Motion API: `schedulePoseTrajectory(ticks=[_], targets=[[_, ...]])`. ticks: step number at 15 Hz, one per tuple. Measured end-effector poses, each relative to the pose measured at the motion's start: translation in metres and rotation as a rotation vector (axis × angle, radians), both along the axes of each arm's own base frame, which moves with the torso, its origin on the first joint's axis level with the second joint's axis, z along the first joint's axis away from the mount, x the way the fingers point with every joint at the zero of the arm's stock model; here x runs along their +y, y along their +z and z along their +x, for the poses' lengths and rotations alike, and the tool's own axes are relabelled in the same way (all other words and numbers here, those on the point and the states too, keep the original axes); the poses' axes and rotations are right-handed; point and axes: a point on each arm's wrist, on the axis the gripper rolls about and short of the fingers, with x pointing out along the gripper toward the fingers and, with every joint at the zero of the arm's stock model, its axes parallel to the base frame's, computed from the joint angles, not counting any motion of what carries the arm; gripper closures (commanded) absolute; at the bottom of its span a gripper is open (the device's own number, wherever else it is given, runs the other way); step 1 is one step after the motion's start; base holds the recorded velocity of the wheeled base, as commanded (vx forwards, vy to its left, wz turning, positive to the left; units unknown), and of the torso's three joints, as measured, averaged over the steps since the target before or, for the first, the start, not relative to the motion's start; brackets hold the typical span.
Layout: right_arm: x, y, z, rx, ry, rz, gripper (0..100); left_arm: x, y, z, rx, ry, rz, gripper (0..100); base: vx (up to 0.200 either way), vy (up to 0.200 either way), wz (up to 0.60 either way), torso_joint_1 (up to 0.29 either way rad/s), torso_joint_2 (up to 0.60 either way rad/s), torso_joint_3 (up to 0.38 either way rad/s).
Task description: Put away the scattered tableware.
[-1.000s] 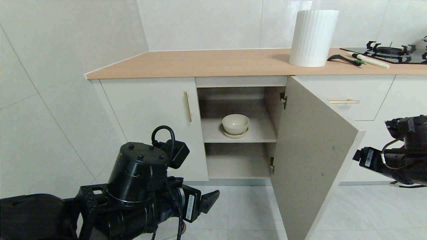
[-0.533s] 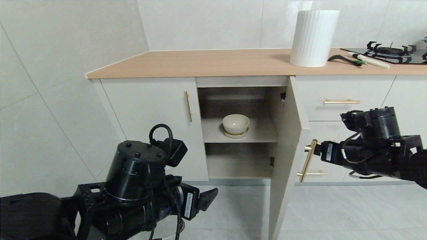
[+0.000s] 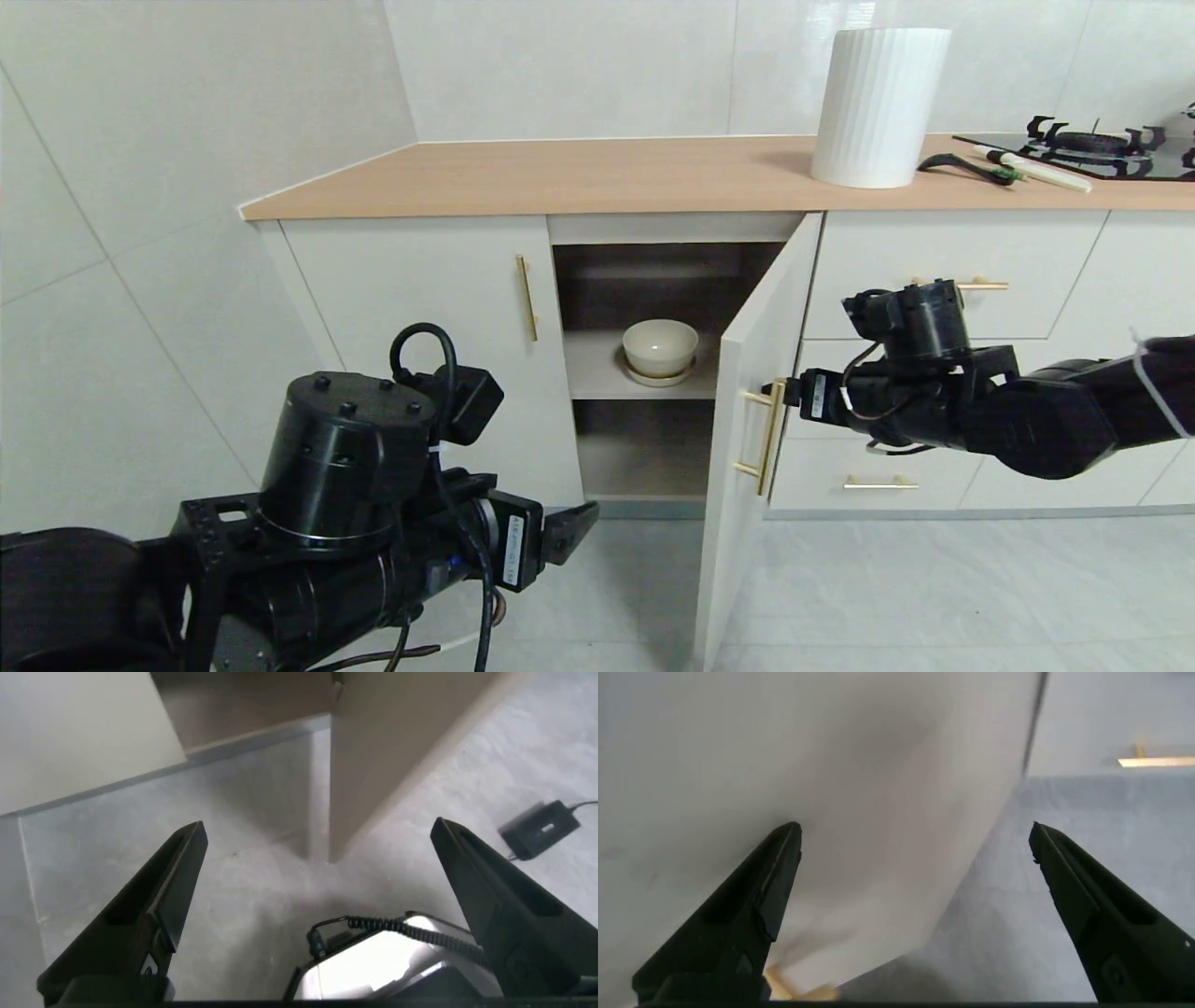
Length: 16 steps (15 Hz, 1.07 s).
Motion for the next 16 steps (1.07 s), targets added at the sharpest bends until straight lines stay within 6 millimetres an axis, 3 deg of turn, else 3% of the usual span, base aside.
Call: schedulePoseTrajectory(ticks=[6, 10, 16], targets=[[0.016, -0.028, 0.033, 0.007, -0.007, 0.026, 0, 0.001, 0.000, 0.000, -0.014, 0.032, 0.015, 0, 0.000, 0.000, 0.00, 0.000, 0.00, 0.000], [0.021, -0.042, 0.044, 0.004, -0.020, 0.051, 0, 0.001, -0.001, 0.000, -0.010, 0.032, 0.018, 0, 0.000, 0.000, 0.00, 0.000, 0.00, 0.000], [0.026, -0.056, 0.057, -0.049, -0.037, 0.088, 0, 0.002, 0.001, 0.000, -0.016, 0.036, 0.015, 0, 0.200, 0.000, 0.00, 0.002, 0.00, 0.003]])
